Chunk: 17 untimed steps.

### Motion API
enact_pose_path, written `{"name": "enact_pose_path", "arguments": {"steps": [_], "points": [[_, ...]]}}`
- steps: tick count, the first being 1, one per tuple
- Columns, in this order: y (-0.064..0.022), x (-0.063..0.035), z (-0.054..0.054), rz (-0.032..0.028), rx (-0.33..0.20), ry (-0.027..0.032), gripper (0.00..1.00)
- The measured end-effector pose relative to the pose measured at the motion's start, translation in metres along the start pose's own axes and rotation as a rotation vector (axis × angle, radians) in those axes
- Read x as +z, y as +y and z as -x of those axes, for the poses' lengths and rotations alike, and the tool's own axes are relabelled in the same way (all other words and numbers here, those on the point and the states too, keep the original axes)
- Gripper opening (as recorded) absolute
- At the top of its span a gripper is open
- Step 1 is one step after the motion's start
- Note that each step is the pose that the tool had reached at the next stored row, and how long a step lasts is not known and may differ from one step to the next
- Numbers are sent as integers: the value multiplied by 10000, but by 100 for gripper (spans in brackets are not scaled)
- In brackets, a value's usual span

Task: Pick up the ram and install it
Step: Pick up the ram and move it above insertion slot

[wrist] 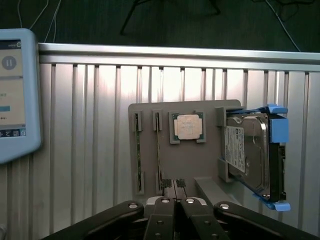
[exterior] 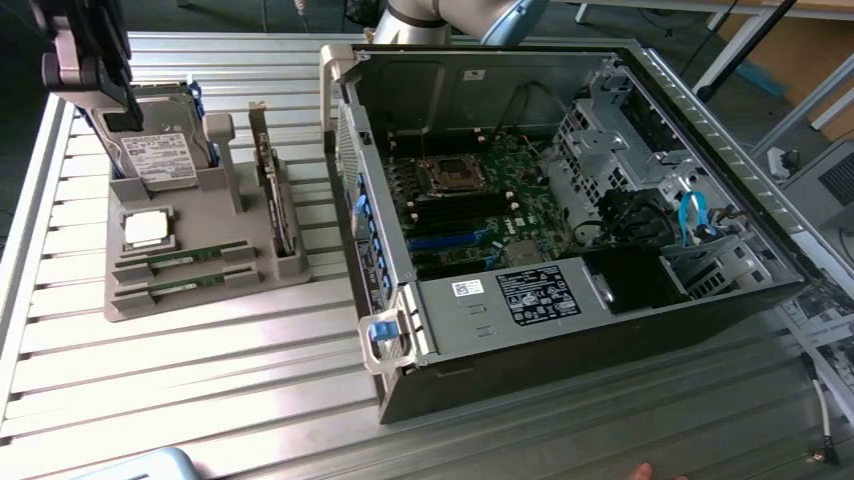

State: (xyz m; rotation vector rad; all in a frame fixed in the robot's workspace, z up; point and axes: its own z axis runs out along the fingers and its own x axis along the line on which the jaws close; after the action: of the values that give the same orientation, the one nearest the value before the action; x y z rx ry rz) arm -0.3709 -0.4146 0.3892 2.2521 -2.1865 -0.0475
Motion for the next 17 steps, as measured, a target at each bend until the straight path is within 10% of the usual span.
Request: {"name": "enact_pose_path", "arguments": {"steps": [17], "points": [[-2, 76, -1, -3, 0, 0, 10]]}}
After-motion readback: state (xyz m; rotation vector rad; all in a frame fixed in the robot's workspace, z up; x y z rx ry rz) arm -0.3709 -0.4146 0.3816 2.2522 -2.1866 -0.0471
